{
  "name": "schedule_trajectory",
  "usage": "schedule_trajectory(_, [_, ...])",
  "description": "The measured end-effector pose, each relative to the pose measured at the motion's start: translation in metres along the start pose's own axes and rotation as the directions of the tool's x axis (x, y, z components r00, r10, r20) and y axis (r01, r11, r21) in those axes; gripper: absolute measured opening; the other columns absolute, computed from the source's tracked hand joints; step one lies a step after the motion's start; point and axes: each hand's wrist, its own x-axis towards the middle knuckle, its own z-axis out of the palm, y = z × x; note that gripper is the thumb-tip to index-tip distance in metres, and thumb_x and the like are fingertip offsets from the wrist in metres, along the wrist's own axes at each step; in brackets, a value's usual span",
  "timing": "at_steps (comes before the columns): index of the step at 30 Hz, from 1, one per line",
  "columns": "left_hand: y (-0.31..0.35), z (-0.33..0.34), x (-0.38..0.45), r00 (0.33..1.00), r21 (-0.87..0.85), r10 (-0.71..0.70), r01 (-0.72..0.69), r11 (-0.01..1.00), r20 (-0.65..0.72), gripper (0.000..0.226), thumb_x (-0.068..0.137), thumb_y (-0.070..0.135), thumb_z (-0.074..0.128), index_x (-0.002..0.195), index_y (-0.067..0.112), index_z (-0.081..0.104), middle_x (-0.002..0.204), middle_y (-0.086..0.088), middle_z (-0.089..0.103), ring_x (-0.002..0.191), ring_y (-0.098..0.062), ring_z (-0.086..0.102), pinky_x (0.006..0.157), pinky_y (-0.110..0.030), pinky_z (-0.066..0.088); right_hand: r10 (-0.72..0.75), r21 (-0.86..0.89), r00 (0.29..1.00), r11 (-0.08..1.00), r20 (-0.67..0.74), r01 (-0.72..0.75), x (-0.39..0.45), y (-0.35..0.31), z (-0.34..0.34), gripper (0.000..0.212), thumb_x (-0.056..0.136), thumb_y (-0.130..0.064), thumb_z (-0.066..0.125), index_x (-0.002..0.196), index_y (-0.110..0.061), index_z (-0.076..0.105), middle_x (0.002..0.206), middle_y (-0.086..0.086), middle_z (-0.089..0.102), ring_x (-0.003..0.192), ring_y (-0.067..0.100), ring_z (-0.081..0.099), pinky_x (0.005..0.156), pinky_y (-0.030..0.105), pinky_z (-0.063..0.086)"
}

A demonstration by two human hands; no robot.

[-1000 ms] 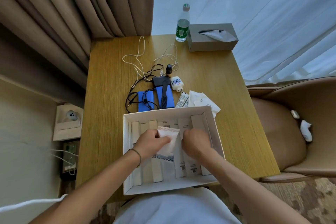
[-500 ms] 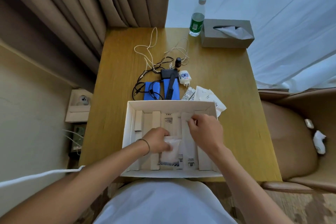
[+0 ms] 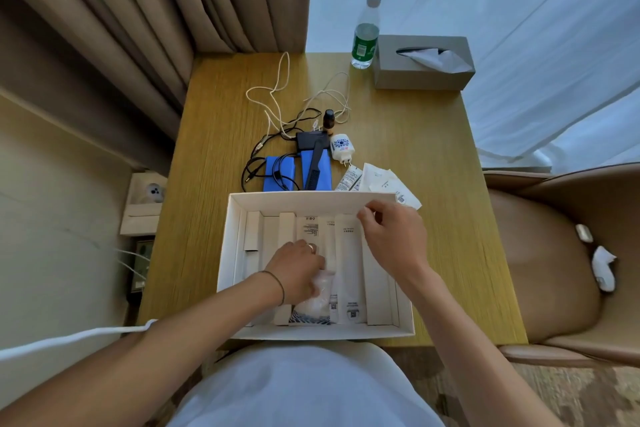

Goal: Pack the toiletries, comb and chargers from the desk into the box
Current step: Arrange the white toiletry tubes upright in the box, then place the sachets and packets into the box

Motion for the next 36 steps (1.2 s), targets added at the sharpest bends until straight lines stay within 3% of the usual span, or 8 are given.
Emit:
schedule_trajectory(5, [0.002, -0.008, -0.001, 0.997, -0.008, 0.005, -0.006, 1.0, -0.081, 0.04, 0.085, 0.038, 0.061, 0.124, 0.028, 0.061, 0.115, -0.001, 0.062, 0.106, -0.025, 0.055, 0.084, -0.036, 0.04, 0.104, 0.14, 0.994, 0.985, -0.043, -0.097, 0.023, 0.015, -0.019, 0.026, 0.09, -0.019, 0.059, 0.068, -0.014, 0.071, 0.055, 0.002, 0.063, 0.051, 0.02, 0.051, 0.05, 0.032, 0.037])
schedule_trajectory(11, [0.011, -0.041, -0.013, 0.948, -0.338, -0.046, -0.067, 0.939, -0.315, 0.024, 0.092, 0.037, 0.058, 0.116, 0.036, 0.064, 0.105, 0.015, 0.065, 0.098, -0.006, 0.061, 0.084, -0.027, 0.053, 0.254, 0.193, 0.967, 0.95, -0.01, -0.248, 0.064, 0.046, -0.036, 0.02, 0.087, -0.016, 0.061, 0.077, -0.009, 0.077, 0.063, 0.005, 0.069, 0.066, 0.028, 0.067, 0.06, 0.038, 0.051])
schedule_trajectory(17, [0.026, -0.084, -0.013, 0.893, -0.47, -0.076, -0.16, 0.868, -0.444, 0.016, 0.095, 0.028, 0.059, 0.104, 0.035, 0.069, 0.09, 0.02, 0.067, 0.087, 0.005, 0.061, 0.078, -0.024, 0.056, 0.317, 0.02, 0.947, 0.948, 0.045, -0.318, 0.097, 0.085, -0.021, 0.021, 0.085, -0.013, 0.059, 0.093, -0.016, 0.078, 0.086, 0.0, 0.077, 0.075, 0.018, 0.069, 0.065, 0.033, 0.054])
schedule_trajectory(20, [0.033, -0.099, -0.008, 0.862, -0.481, -0.105, -0.172, 0.86, -0.496, 0.015, 0.095, 0.026, 0.059, 0.102, 0.033, 0.07, 0.085, 0.018, 0.067, 0.084, 0.001, 0.062, 0.074, -0.022, 0.055, 0.337, -0.02, 0.936, 0.941, 0.102, -0.337, 0.107, 0.102, -0.005, 0.03, 0.083, -0.011, 0.064, 0.111, -0.017, 0.073, 0.108, 0.002, 0.075, 0.095, 0.02, 0.068, 0.074, 0.031, 0.054])
schedule_trajectory(23, [0.039, -0.112, -0.001, 0.84, -0.489, -0.131, -0.173, 0.855, -0.527, 0.014, 0.095, 0.023, 0.06, 0.099, 0.032, 0.07, 0.082, 0.02, 0.065, 0.085, 0.0, 0.062, 0.07, -0.013, 0.05, 0.285, -0.156, 0.947, 0.952, 0.149, -0.262, 0.113, 0.112, 0.009, 0.044, 0.085, -0.019, 0.068, 0.129, -0.017, 0.061, 0.122, 0.006, 0.066, 0.111, 0.026, 0.06, 0.089, 0.039, 0.052])
schedule_trajectory(28, [0.044, -0.131, 0.02, 0.82, -0.516, -0.193, -0.14, 0.845, -0.539, 0.013, 0.094, 0.02, 0.06, 0.097, 0.028, 0.071, 0.08, 0.019, 0.065, 0.084, 0.0, 0.061, 0.067, -0.01, 0.047, 0.219, -0.362, 0.962, 0.92, 0.161, -0.149, 0.114, 0.122, 0.026, 0.069, 0.08, -0.034, 0.07, 0.144, -0.022, 0.044, 0.128, 0.007, 0.057, 0.116, 0.028, 0.051, 0.092, 0.038, 0.045])
schedule_trajectory(31, [0.043, -0.143, 0.043, 0.823, -0.585, -0.278, -0.08, 0.807, -0.495, 0.013, 0.094, 0.022, 0.06, 0.095, 0.029, 0.071, 0.08, 0.015, 0.067, 0.077, -0.001, 0.062, 0.064, -0.018, 0.053, 0.229, -0.227, 0.957, 0.956, 0.181, -0.186, 0.12, 0.127, 0.027, 0.068, 0.079, -0.024, 0.073, 0.142, -0.023, 0.047, 0.125, 0.004, 0.062, 0.112, 0.027, 0.057, 0.089, 0.039, 0.051])
schedule_trajectory(36, [0.037, -0.16, 0.097, 0.849, -0.652, -0.425, 0.132, 0.746, -0.314, 0.016, 0.09, 0.017, 0.056, 0.092, 0.025, 0.07, 0.084, 0.008, 0.07, 0.082, -0.014, 0.067, 0.073, -0.032, 0.057, 0.342, 0.241, 0.917, 0.891, 0.204, -0.385, 0.135, 0.137, 0.014, 0.021, 0.083, -0.011, 0.074, 0.103, -0.017, 0.069, 0.102, 0.002, 0.073, 0.09, 0.023, 0.071, 0.075, 0.043, 0.062])
